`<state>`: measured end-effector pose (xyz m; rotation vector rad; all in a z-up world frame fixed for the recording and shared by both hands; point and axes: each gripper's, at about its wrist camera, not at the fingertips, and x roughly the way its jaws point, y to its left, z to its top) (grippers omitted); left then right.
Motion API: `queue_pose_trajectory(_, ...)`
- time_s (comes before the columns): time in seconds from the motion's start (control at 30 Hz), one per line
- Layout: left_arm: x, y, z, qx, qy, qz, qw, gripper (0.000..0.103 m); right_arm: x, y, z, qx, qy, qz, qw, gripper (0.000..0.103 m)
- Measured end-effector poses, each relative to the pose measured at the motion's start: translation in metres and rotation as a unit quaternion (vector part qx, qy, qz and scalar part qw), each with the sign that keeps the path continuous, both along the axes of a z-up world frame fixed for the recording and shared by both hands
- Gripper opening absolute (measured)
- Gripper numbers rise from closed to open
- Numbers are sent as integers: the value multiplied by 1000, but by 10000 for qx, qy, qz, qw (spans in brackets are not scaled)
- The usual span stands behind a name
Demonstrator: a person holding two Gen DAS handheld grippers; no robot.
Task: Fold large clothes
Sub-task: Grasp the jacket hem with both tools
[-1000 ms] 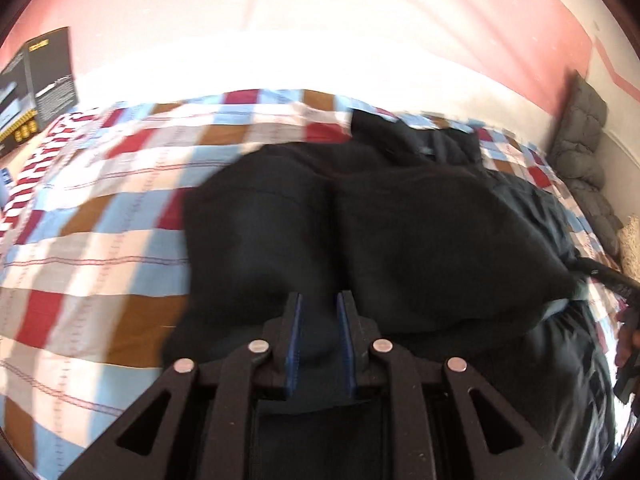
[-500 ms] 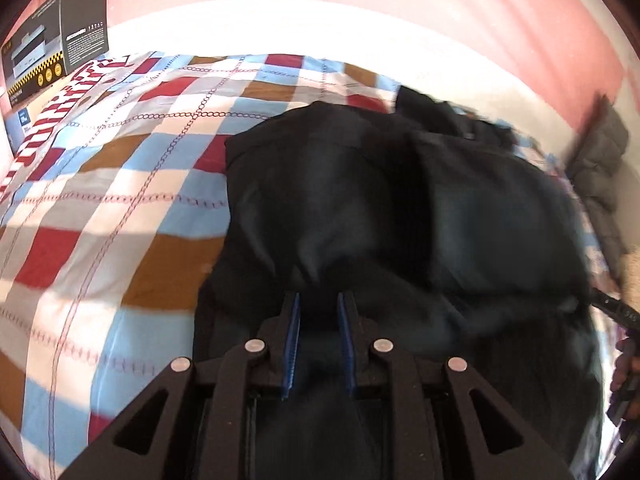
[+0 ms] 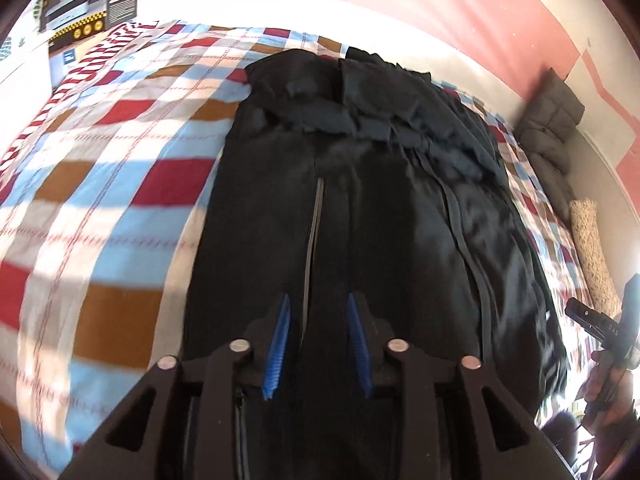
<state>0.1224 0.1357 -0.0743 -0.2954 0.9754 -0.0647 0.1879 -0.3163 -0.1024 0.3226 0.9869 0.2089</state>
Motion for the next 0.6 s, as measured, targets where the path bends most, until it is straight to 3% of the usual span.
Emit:
queue_pose_trajectory(0.27, -57, 9, 17, 196, -35, 66, 9998, 43, -55, 12, 11, 35, -10, 133, 9999, 72)
queue_pose_trajectory(0.6, -81, 2, 5, 660, 120, 86, 9977, 43, -73, 11, 10, -11, 4, 174, 9998, 72)
